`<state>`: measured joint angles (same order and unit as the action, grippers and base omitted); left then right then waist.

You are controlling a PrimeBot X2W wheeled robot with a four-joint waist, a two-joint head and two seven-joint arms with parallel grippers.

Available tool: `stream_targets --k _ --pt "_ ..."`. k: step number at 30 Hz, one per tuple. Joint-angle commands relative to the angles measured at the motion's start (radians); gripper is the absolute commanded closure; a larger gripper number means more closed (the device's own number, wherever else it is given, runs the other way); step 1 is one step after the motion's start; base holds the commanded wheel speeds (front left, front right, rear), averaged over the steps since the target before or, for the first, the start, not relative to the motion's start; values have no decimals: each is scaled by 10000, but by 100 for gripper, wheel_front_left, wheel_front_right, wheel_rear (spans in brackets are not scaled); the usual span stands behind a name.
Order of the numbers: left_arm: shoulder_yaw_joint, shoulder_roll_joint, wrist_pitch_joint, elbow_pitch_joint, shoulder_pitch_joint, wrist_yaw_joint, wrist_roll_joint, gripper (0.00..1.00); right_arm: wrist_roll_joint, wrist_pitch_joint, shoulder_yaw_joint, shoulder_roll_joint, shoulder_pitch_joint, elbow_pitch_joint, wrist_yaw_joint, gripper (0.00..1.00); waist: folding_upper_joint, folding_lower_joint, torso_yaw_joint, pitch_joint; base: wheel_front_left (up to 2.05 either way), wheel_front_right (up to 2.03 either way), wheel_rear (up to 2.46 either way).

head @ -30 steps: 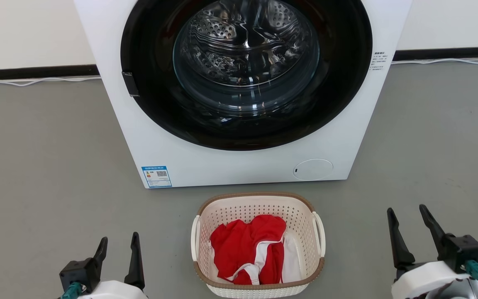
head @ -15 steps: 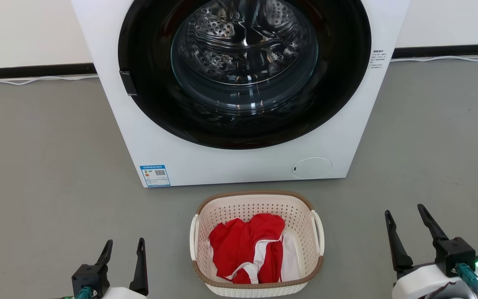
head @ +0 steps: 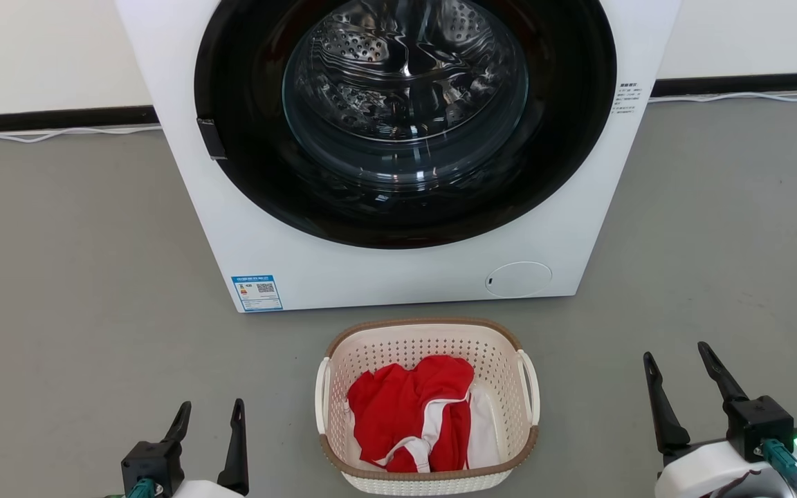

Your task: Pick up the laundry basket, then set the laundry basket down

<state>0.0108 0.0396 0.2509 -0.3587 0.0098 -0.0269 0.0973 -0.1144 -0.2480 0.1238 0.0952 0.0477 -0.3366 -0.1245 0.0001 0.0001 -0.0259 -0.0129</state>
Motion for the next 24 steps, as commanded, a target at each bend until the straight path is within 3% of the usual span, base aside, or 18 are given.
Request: stream_targets --k 1,10,24 --pt "270 106 109 205 -370 -60 -39 0 -27 -137 -212 158 488 180 -62 0 -1 0 7 -9 0 0 0" --pt "122 106 109 55 -714 -66 -37 0 22 -137 -242 100 788 -84 -62 0 -1 0 27 -634 0 0 0" --pt "-609 106 109 -958 -2861 -29 -37 0 -67 -138 297 -162 2815 -1612 -62 0 -1 0 148 -3248 0 0 0"
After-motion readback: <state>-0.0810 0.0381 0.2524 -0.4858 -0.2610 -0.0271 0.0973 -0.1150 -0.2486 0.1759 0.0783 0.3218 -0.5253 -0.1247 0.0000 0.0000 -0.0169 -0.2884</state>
